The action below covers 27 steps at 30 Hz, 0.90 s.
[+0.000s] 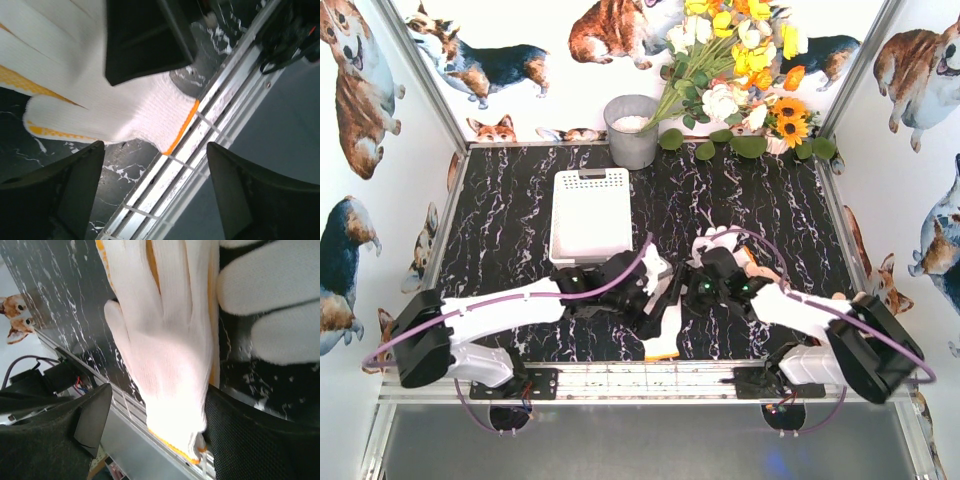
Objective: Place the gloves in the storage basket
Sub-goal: Pair the glove with the glove.
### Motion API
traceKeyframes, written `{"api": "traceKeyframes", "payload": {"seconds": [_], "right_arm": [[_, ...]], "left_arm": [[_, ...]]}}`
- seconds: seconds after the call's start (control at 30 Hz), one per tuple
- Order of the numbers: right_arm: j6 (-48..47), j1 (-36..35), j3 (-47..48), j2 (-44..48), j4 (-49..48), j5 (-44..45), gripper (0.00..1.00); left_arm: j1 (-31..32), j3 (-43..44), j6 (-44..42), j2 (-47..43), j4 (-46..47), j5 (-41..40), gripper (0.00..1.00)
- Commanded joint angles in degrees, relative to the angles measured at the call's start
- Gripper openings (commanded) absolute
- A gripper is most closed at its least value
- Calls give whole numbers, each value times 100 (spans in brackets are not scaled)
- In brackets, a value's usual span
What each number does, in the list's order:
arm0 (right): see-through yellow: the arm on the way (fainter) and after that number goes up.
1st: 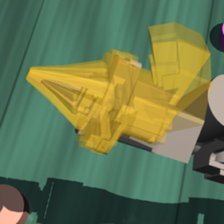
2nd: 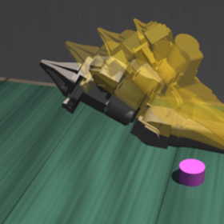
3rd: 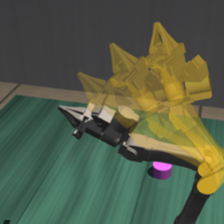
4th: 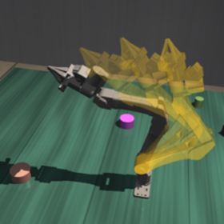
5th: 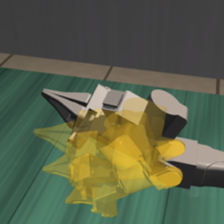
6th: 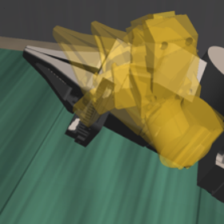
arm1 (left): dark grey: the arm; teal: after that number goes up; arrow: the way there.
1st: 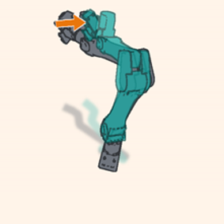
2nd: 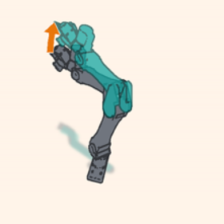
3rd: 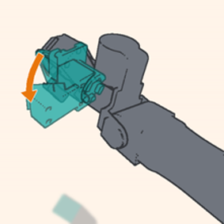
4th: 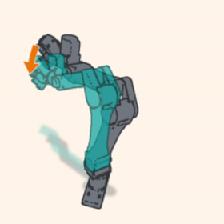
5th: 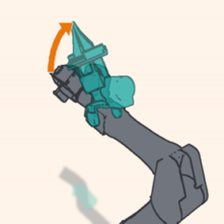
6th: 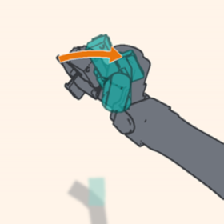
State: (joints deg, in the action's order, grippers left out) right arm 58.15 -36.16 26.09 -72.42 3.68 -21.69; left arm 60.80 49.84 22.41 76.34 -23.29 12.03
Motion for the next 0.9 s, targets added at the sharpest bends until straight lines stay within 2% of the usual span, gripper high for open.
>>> {"api": "traceKeyframes", "payload": {"seconds": [0.0,0.17,0.3,0.4,0.57,0.7,0.87], "right_arm": [[-112,4,-136,748,407,163,76],[-103,4,-236,1850,1376,613,76],[-92,9,-365,2509,1907,868,75],[19,4,-482,2747,1949,890,74],[165,4,-568,2640,1821,1015,70],[-25,12,-269,2230,1865,1154,68],[-113,81,-182,1621,1289,1180,63]], "left_arm": [[-30,60,685,-596,321,-892,80],[-425,-235,1603,-832,278,-1708,81],[-840,-601,2103,-715,569,-1757,72],[-1027,-608,2143,-460,675,-1647,69],[-1227,-493,1877,12,517,-1555,59],[-1387,-568,1799,266,729,-1381,55],[-1542,-565,1793,624,1048,-1021,48]]}}
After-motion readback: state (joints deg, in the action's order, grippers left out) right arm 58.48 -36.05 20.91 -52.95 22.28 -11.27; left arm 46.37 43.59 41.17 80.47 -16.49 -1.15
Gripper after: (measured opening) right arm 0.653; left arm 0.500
